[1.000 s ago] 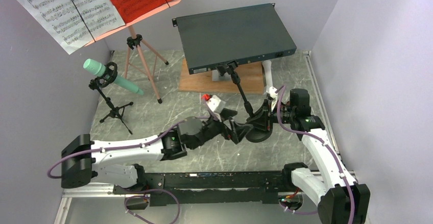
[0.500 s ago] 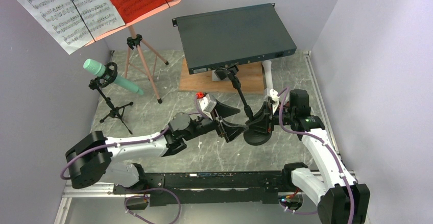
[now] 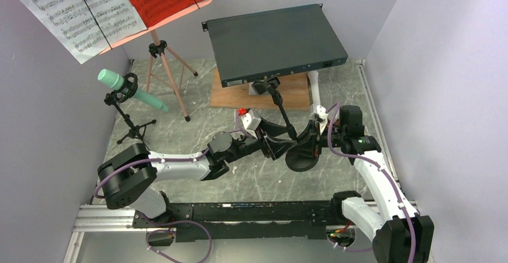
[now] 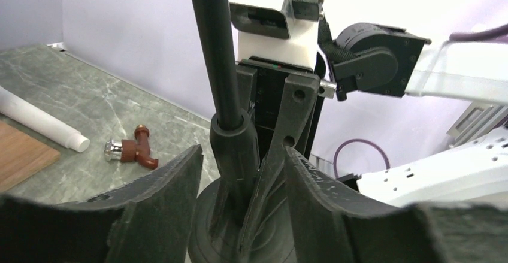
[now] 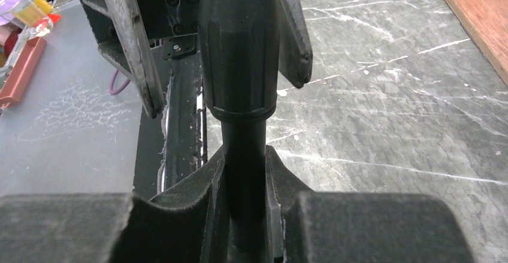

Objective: Pack up the instrument practice props
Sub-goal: Unscrew the knob on the microphone stand.

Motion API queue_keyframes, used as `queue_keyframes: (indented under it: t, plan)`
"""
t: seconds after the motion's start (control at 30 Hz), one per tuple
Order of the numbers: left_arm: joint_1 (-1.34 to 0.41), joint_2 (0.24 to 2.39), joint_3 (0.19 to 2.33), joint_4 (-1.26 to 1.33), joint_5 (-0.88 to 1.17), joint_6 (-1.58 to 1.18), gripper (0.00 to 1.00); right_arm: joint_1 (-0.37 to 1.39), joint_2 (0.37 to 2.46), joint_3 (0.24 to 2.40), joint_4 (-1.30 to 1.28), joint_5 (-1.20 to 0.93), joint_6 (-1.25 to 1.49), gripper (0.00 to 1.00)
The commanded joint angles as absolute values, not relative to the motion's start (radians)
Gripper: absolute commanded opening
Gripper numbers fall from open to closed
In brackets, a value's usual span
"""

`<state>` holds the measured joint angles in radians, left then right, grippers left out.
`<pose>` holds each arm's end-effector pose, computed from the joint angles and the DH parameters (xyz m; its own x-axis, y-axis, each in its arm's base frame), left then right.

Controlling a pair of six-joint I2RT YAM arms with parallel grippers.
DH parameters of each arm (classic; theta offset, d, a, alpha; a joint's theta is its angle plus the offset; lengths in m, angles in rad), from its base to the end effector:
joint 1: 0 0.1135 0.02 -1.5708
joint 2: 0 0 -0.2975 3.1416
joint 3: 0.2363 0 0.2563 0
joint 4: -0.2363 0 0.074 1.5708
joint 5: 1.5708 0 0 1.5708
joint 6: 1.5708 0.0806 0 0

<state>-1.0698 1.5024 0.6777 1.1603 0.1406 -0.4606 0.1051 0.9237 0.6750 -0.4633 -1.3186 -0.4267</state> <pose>0.1621 -0.3195 0.3187 -0.2726 -0.4186 -0.8663 0.9052 0.1936 -0.3783 0.1591 0.0953 0.2862 -0.2789 -0.1333 -0.9510 -0.9564 0.1275 0.2626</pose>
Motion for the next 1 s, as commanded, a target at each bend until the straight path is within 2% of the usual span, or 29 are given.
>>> queue_keyframes:
  t: [0.0,0.1,0.13,0.17,0.2,0.23,0.27,0.37,0.43,0.47,0.57,0.6,0.67,0.8,0.97]
  plan:
    - [-1.066,1.519,0.732,1.281,0.116,-0.479,0.55,0.101,0.917,0.691,-0.428,-1.388,-0.451,0.00]
    - [-1.066,1.530,0.741,1.279,0.109,-0.495,0.53,0.101,0.917,0.691,-0.427,-1.385,-0.450,0.00]
    - [-1.066,1.533,0.744,1.280,0.105,-0.500,0.49,0.101,0.917,0.691,-0.426,-1.383,-0.449,0.00]
    - [-1.065,1.536,0.747,1.278,0.100,-0.506,0.36,0.100,0.918,0.691,-0.426,-1.382,-0.449,0.00]
    - [-1.066,1.537,0.749,1.272,0.086,-0.516,0.17,0.100,0.916,0.691,-0.426,-1.382,-0.449,0.00]
    - [-1.066,1.536,0.752,1.258,0.069,-0.528,0.03,0.101,0.916,0.691,-0.426,-1.380,-0.449,0.00]
    - [-1.066,1.534,0.755,1.239,0.052,-0.538,0.00,0.099,0.916,0.690,-0.426,-1.378,-0.449,0.00]
    - [-1.076,1.509,0.773,1.148,-0.008,-0.572,0.00,0.100,0.914,0.691,-0.426,-1.354,-0.445,0.00]
    - [-1.129,1.474,0.812,0.999,-0.163,-0.577,0.00,0.100,0.910,0.687,-0.402,-1.308,-0.417,0.00]
    - [-1.172,1.455,0.861,0.879,-0.287,-0.577,0.00,0.100,0.910,0.683,-0.381,-1.272,-0.389,0.00]
    - [-1.278,1.471,1.160,0.199,-0.668,-0.751,0.00,0.099,0.907,0.670,-0.300,-1.157,-0.301,0.00]
    - [-1.293,1.507,1.253,0.009,-0.753,-0.839,0.00,0.100,0.908,0.665,-0.284,-1.132,-0.275,0.00]
    - [-1.311,1.562,1.373,-0.186,-0.832,-0.910,0.00,0.100,0.908,0.661,-0.264,-1.102,-0.251,0.00]
    - [-1.347,1.624,1.492,-0.308,-0.927,-0.916,0.00,0.097,0.903,0.656,-0.249,-1.074,-0.232,0.00]
    - [-1.355,1.602,1.449,-0.205,-0.935,-0.827,0.00,0.096,0.901,0.658,-0.247,-1.088,-0.225,0.00]
